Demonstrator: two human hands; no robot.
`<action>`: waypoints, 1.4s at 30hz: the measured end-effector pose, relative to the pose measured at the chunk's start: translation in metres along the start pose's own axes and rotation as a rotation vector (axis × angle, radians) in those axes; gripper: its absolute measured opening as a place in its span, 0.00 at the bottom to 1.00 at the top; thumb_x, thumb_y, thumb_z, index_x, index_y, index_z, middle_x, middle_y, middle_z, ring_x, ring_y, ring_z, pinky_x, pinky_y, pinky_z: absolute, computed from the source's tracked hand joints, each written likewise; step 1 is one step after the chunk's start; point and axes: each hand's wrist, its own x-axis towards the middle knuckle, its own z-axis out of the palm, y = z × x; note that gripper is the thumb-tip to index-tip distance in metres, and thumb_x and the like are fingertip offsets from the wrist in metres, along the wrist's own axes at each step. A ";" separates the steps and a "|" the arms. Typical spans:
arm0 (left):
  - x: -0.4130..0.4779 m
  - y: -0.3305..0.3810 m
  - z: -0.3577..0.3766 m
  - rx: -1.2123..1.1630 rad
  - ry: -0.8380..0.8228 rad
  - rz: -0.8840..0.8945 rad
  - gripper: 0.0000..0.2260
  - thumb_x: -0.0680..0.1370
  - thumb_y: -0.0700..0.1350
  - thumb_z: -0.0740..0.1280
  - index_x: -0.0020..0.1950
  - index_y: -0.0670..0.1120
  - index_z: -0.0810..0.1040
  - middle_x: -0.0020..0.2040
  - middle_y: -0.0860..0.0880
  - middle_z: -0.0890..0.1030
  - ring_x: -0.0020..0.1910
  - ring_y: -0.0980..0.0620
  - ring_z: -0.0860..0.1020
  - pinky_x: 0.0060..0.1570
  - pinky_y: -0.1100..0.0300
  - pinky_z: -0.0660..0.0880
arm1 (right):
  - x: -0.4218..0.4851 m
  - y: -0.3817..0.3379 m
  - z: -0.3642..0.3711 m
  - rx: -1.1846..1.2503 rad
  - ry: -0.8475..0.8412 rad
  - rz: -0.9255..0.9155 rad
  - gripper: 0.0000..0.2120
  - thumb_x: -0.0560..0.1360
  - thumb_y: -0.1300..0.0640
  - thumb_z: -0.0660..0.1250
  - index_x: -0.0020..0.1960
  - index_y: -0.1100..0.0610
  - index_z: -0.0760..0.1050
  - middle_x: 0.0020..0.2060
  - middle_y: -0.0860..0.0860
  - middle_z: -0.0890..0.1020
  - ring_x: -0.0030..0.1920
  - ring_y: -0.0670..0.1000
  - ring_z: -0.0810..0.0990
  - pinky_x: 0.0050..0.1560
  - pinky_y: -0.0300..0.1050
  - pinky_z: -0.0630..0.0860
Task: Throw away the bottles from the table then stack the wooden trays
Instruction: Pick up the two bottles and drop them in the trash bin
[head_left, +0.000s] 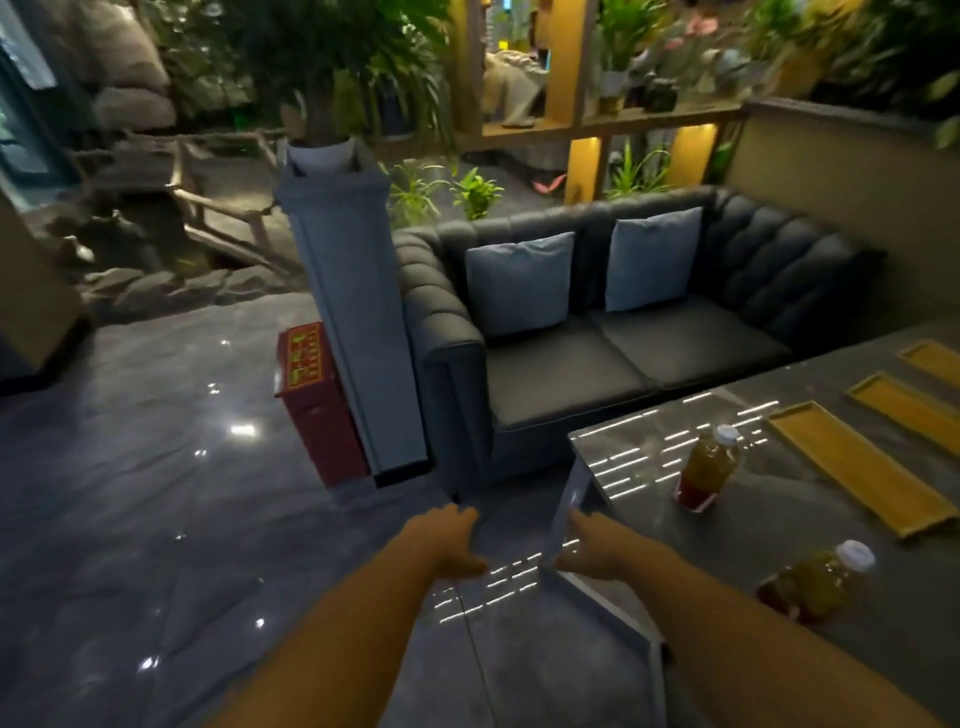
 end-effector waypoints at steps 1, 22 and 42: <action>0.012 0.001 -0.006 0.011 -0.001 0.013 0.36 0.71 0.64 0.65 0.74 0.49 0.60 0.69 0.43 0.69 0.66 0.41 0.70 0.60 0.45 0.72 | 0.006 0.003 -0.004 0.020 0.006 0.011 0.44 0.70 0.36 0.68 0.77 0.54 0.55 0.73 0.57 0.68 0.70 0.59 0.70 0.67 0.55 0.71; 0.195 0.133 -0.068 0.229 -0.135 0.655 0.33 0.69 0.61 0.67 0.71 0.52 0.65 0.68 0.46 0.73 0.63 0.44 0.74 0.60 0.47 0.73 | -0.011 0.100 -0.010 0.517 0.122 0.609 0.47 0.68 0.34 0.68 0.79 0.52 0.52 0.78 0.56 0.60 0.75 0.59 0.63 0.70 0.55 0.66; 0.226 0.191 -0.041 0.120 -0.188 0.813 0.28 0.70 0.58 0.69 0.68 0.52 0.68 0.67 0.46 0.73 0.63 0.46 0.73 0.61 0.51 0.71 | -0.059 0.111 0.050 0.847 0.468 0.911 0.40 0.74 0.38 0.67 0.77 0.55 0.57 0.75 0.58 0.63 0.74 0.58 0.66 0.68 0.51 0.68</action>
